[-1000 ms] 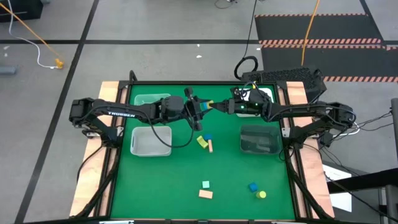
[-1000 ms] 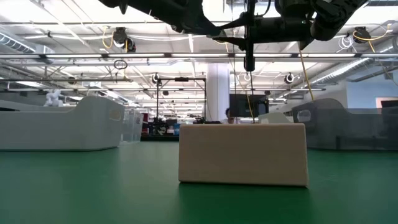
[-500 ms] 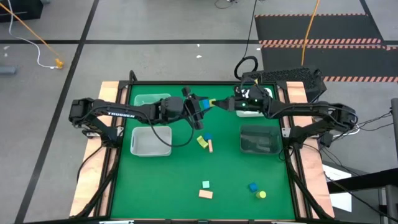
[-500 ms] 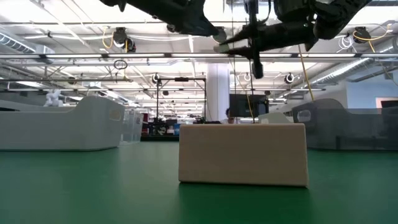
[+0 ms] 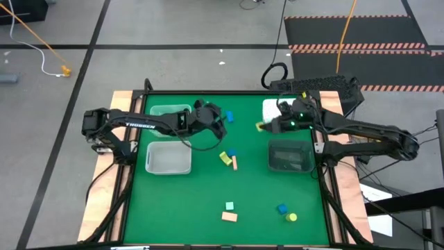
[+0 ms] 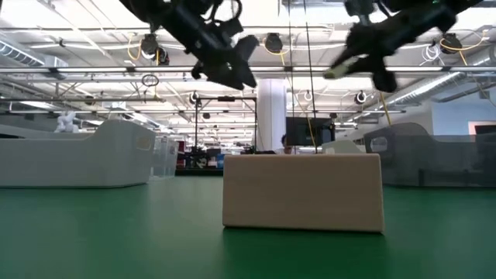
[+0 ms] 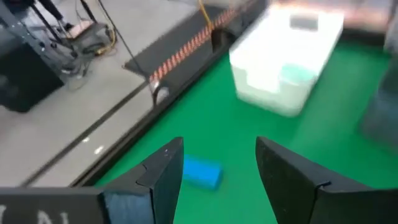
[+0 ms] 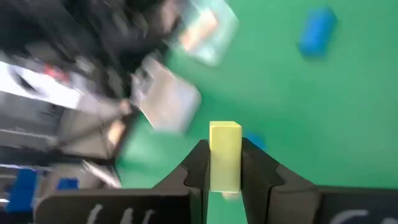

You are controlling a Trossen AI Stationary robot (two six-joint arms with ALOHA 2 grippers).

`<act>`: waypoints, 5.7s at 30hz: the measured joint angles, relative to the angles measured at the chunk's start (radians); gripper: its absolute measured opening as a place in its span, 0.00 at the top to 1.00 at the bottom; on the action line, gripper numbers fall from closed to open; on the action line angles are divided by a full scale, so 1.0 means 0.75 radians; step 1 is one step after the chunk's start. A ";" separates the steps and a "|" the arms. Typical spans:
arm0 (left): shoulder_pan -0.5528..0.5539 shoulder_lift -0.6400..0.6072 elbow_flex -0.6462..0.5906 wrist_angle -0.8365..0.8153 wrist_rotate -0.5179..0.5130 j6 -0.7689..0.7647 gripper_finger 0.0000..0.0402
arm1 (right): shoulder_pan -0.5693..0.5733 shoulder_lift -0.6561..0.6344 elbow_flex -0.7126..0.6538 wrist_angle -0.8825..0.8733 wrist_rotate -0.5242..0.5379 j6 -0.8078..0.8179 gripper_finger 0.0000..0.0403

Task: Sort & place blocks by color
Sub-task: Put the top yellow block into the black transparent bin, then put the top blue block into the gray bin

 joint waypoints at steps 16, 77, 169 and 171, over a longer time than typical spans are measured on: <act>0.121 0.336 -0.004 0.185 0.160 -0.179 0.50 | 0.228 -0.108 0.000 -0.746 0.013 0.214 0.90; 0.222 0.350 0.404 -0.308 0.392 -1.095 0.50 | 0.263 -0.017 -0.001 -0.212 0.035 0.113 0.32; 0.145 0.624 1.076 -1.239 0.151 -0.762 0.78 | 0.262 -0.017 -0.001 -0.087 0.035 0.115 0.32; 0.099 0.553 1.078 -1.241 0.102 -0.770 0.84 | 0.262 -0.017 -0.001 -0.086 0.035 0.114 0.32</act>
